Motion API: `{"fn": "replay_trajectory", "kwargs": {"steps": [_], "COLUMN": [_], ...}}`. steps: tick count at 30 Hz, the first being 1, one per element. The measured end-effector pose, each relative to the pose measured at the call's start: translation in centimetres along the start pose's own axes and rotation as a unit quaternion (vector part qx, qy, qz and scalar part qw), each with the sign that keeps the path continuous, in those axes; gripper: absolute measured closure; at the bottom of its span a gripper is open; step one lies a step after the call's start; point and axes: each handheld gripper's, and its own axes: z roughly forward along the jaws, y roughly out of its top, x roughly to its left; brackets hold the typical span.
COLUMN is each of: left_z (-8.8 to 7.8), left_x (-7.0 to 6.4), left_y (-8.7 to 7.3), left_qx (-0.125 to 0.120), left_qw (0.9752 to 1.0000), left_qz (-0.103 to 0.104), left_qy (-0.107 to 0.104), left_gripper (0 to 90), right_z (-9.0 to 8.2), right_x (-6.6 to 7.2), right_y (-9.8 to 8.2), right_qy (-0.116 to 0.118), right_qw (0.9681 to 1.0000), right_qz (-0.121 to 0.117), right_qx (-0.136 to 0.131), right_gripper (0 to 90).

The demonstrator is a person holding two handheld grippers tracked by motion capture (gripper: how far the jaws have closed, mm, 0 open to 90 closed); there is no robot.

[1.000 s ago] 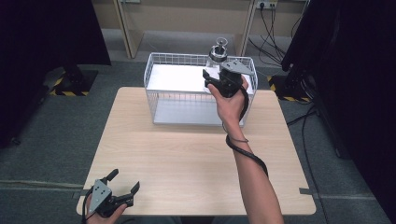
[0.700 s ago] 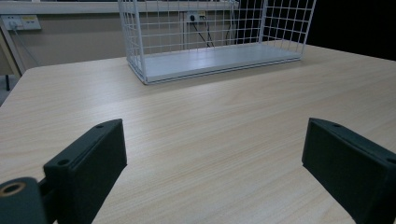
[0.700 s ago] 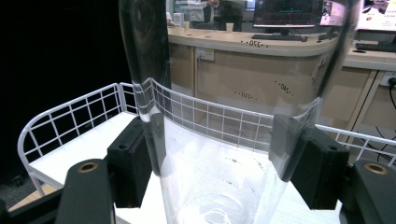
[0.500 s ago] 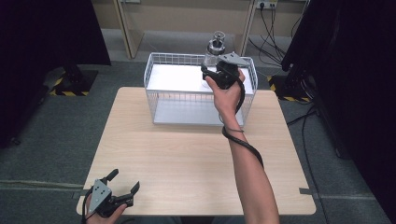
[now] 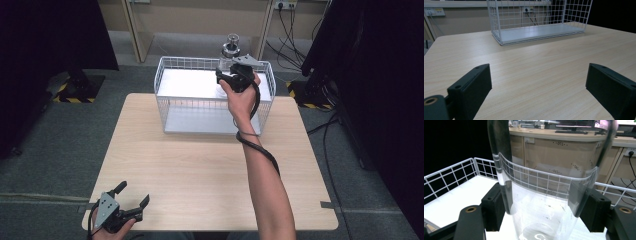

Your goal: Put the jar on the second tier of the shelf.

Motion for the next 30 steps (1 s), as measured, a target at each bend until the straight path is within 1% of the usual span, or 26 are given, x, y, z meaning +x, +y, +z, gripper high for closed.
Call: {"fn": "replay_trajectory", "kwargs": {"steps": [6,13,24,25,30], "left_z": [0.0,0.0,0.0,0.0,0.0], "left_x": [0.0,0.0,0.0,0.0,0.0], "left_y": [0.0,0.0,0.0,0.0,0.0], "left_qx": [-0.001,0.000,-0.001,0.000,0.000], "left_qw": [1.0000,1.0000,1.0000,1.0000,1.0000], "left_qz": [0.000,0.001,0.001,0.001,0.002], "left_qy": [-0.001,-0.001,-0.001,-0.001,-0.001], "left_gripper": [5.9,5.9,5.9,5.9,5.9], "right_z": [0.5,0.9,1.2,1.2,1.0], "right_x": [0.0,0.0,0.1,0.1,0.3], "right_y": [-0.5,-0.6,-0.9,-0.9,-1.0], "right_qy": [0.001,0.001,0.001,0.002,-0.003], "right_qw": [1.0000,1.0000,0.9999,0.9998,0.9997], "right_qz": [0.001,0.007,0.014,0.016,0.022], "right_qx": [0.006,0.004,-0.008,-0.009,-0.015], "right_gripper": [31.5,31.5,30.4,29.7,18.6]}}
